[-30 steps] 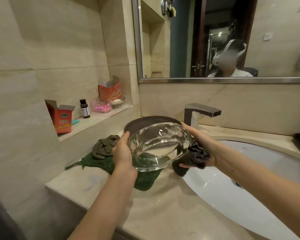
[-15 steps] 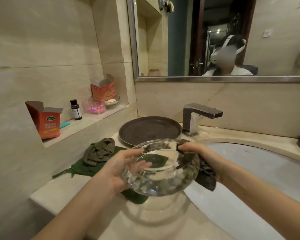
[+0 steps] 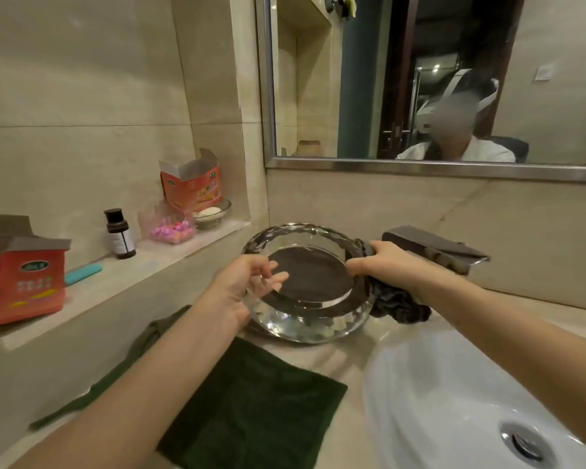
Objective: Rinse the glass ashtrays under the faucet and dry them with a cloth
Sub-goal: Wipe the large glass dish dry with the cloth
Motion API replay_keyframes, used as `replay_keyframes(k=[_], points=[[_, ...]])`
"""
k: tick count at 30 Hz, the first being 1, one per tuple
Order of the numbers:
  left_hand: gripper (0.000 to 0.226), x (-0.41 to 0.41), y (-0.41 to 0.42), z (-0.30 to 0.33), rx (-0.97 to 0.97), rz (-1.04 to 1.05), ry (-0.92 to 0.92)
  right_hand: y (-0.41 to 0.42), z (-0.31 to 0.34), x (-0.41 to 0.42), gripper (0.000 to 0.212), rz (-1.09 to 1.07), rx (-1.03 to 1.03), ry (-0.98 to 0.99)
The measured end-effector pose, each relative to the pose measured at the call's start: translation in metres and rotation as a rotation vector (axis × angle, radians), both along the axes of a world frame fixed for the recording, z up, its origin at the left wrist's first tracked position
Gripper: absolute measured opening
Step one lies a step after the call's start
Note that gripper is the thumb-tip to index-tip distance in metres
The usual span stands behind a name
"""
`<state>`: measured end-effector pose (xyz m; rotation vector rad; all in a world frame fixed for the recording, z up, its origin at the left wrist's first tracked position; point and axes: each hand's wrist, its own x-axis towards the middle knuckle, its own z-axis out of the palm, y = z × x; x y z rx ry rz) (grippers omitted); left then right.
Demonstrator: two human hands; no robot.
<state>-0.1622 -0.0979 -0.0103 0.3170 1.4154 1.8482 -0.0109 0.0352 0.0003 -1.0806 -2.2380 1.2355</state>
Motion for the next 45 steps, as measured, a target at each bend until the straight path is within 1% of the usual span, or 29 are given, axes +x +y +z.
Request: replay_keyframes(k=[2, 5, 10, 12, 14, 17, 20, 22, 24, 26, 31, 34, 37, 40, 41, 43, 44, 45], points=[[0.024, -0.022, 0.019, -0.001, -0.013, -0.018, 0.037, 0.019, -0.002, -0.022, 0.042, -0.023, 0.000, 0.013], [0.018, -0.047, 0.040, -0.004, -0.113, -0.061, 0.105, 0.040, -0.010, -0.049, 0.034, -0.047, -0.042, 0.019], [0.018, -0.071, 0.065, -0.021, -0.330, -0.129, 0.172, 0.061, -0.032, -0.072, 0.022, -0.084, -0.056, -0.099], [0.015, -0.076, 0.074, -0.028, -0.393, -0.184, 0.210, 0.067, -0.038, -0.075, 0.024, -0.100, -0.059, -0.128], [0.016, -0.084, 0.083, -0.032, -0.460, -0.227, 0.322, 0.073, -0.039, -0.079, 0.029, -0.117, -0.037, -0.149], [0.016, -0.094, 0.093, -0.033, -0.571, -0.266, 0.543, 0.078, -0.038, -0.086, 0.034, -0.115, -0.014, -0.196], [0.021, -0.103, 0.098, -0.036, -0.700, -0.278, 0.745, 0.079, -0.035, -0.092, 0.025, -0.103, 0.003, -0.253], [0.019, -0.107, 0.102, -0.037, -0.786, -0.274, 0.866, 0.081, -0.033, -0.094, 0.025, -0.099, 0.012, -0.288], [0.017, -0.109, 0.106, -0.037, -0.845, -0.272, 0.945, 0.083, -0.032, -0.094, 0.025, -0.098, 0.017, -0.308], [0.023, -0.111, 0.109, -0.037, -0.881, -0.295, 0.978, 0.085, -0.032, -0.096, 0.024, -0.091, 0.022, -0.320], [0.019, -0.113, 0.112, -0.040, -0.925, -0.285, 1.025, 0.089, -0.034, -0.104, 0.025, -0.080, 0.057, -0.366], [0.013, -0.115, 0.114, -0.045, -0.917, -0.257, 1.046, 0.088, -0.033, -0.109, 0.027, -0.050, 0.128, -0.446], [0.022, -0.119, 0.112, -0.046, -0.921, -0.182, 1.094, 0.087, -0.022, -0.107, 0.031, -0.034, 0.183, -0.468], [0.029, -0.119, 0.107, -0.043, -0.898, -0.095, 1.173, 0.086, -0.002, -0.099, 0.044, -0.048, 0.211, -0.386], [0.029, -0.116, 0.104, -0.041, -0.872, -0.070, 1.203, 0.085, 0.003, -0.096, 0.048, -0.051, 0.202, -0.340], [0.020, -0.107, 0.100, -0.035, -0.760, -0.011, 1.266, 0.078, 0.009, -0.090, 0.052, -0.035, 0.208, -0.269], [0.020, -0.101, 0.096, -0.031, -0.681, 0.016, 1.290, 0.072, 0.010, -0.087, 0.051, -0.019, 0.229, -0.254], [0.024, -0.093, 0.092, -0.026, -0.610, 0.019, 1.301, 0.066, 0.009, -0.084, 0.050, -0.004, 0.260, -0.237]])
